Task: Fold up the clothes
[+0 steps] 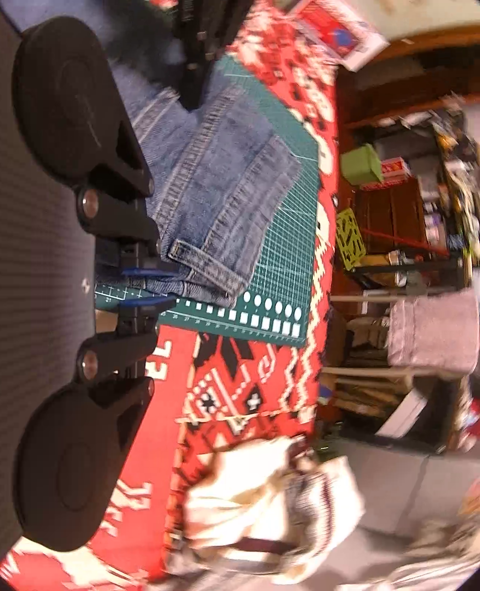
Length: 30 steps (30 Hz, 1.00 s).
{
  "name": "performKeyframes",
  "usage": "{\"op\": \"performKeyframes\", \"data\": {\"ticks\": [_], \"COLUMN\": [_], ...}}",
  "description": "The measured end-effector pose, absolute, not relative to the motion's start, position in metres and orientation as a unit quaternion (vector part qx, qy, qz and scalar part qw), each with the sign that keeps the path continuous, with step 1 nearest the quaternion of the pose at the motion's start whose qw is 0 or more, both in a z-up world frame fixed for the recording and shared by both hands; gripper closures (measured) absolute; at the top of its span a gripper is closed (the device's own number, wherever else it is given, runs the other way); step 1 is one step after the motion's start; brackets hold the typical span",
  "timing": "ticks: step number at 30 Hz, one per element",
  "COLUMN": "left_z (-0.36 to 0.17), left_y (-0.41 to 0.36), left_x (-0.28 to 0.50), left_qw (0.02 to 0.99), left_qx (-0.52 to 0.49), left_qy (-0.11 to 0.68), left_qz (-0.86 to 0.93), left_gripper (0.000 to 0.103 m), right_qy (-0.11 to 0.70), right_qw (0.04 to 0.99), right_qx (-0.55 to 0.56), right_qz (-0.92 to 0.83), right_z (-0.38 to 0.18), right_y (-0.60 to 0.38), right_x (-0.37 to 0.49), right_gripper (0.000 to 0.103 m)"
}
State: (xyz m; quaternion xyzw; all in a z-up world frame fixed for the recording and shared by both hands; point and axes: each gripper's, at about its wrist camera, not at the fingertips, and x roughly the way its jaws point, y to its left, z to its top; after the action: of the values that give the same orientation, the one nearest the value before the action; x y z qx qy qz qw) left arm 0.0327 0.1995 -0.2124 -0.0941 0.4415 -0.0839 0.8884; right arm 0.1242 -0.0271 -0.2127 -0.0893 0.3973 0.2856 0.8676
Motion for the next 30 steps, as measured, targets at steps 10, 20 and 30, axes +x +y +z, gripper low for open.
{"op": "performKeyframes", "data": {"ticks": [10,20,30], "left_z": [-0.209,-0.177,-0.209], "left_y": [0.206,0.229,0.259], "left_x": [0.033,0.046,0.112], "left_qw": [0.882,0.899,0.869], "left_qx": [-0.124,-0.142,-0.191], "left_qy": [0.447,0.408,0.453], "left_qz": [-0.082,-0.074,-0.054], "left_gripper": [0.1,0.078,0.066], "right_qy": [0.407,0.412,0.457], "right_qw": [0.869,0.857,0.831], "right_qx": [-0.062,0.042,0.085], "right_qz": [0.277,0.305,0.305], "right_z": [-0.207,-0.199,-0.23], "right_y": [-0.049,-0.055,-0.033], "right_x": [0.125,0.153,0.198], "right_gripper": [0.091,0.081,0.066]}}
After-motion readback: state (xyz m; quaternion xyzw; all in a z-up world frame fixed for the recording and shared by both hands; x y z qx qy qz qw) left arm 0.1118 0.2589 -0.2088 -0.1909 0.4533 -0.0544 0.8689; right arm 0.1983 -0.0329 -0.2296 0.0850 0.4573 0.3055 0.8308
